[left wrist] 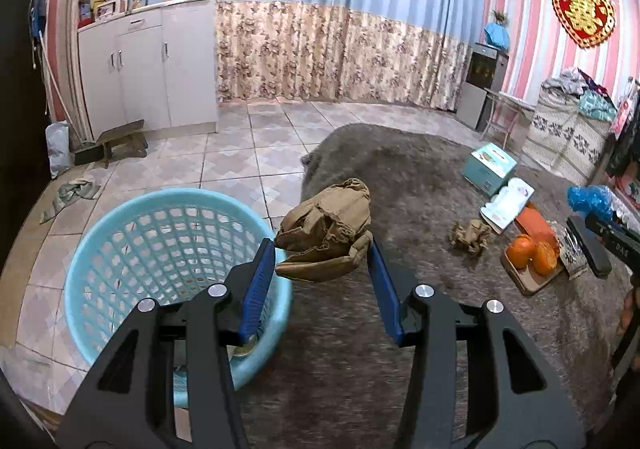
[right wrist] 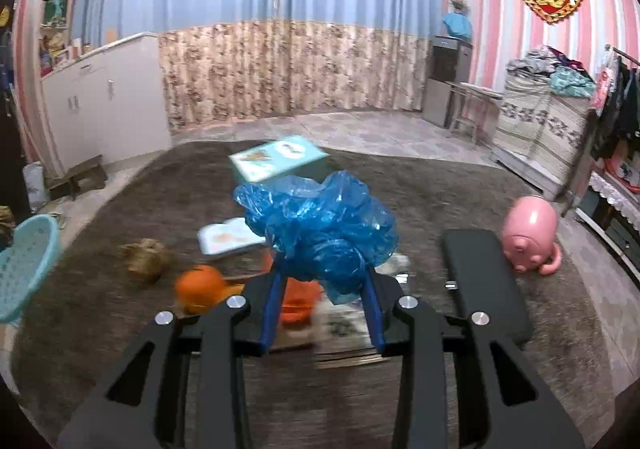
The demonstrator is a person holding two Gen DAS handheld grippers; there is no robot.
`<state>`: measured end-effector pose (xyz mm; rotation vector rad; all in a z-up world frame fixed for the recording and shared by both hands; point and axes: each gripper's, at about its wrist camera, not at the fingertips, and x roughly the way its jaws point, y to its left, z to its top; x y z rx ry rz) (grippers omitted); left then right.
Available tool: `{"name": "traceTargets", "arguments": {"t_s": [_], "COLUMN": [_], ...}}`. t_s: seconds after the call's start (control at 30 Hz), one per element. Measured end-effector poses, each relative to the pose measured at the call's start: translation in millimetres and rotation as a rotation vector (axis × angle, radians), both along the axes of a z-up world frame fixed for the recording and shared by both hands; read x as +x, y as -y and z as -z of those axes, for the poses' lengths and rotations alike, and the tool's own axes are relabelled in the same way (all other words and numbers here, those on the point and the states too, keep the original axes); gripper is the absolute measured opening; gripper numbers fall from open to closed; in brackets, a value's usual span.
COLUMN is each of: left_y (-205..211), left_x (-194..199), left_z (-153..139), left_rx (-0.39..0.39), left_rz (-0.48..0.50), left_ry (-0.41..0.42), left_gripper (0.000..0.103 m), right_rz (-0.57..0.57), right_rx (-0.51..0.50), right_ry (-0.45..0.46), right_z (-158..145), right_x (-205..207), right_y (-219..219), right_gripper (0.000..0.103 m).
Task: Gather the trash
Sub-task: 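Carry the brown paper and blue bag to the blue basket and release both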
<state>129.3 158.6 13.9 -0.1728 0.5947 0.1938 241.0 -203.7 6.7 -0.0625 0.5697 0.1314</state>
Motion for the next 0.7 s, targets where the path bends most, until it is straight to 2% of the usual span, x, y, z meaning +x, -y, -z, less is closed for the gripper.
{"name": "traceTargets", "arguments": {"t_s": [0.4, 0.7], "left_y": [-44.5, -63.8], "left_x": [-15.9, -23.2], "left_z": [3.9, 16.9], "left_rx": [0.002, 0.014], "left_rz": [-0.066, -0.09], "left_ry": [0.016, 0.007], "left_gripper": [0.047, 0.047], "right_rz": [-0.178, -0.262], "right_rx": [0.031, 0.029], "right_ry": [-0.002, -0.005], "right_z": [-5.2, -3.1], "right_x": [-26.7, -37.0], "right_y": [-100.4, -153.1], "right_gripper": [0.036, 0.036]}}
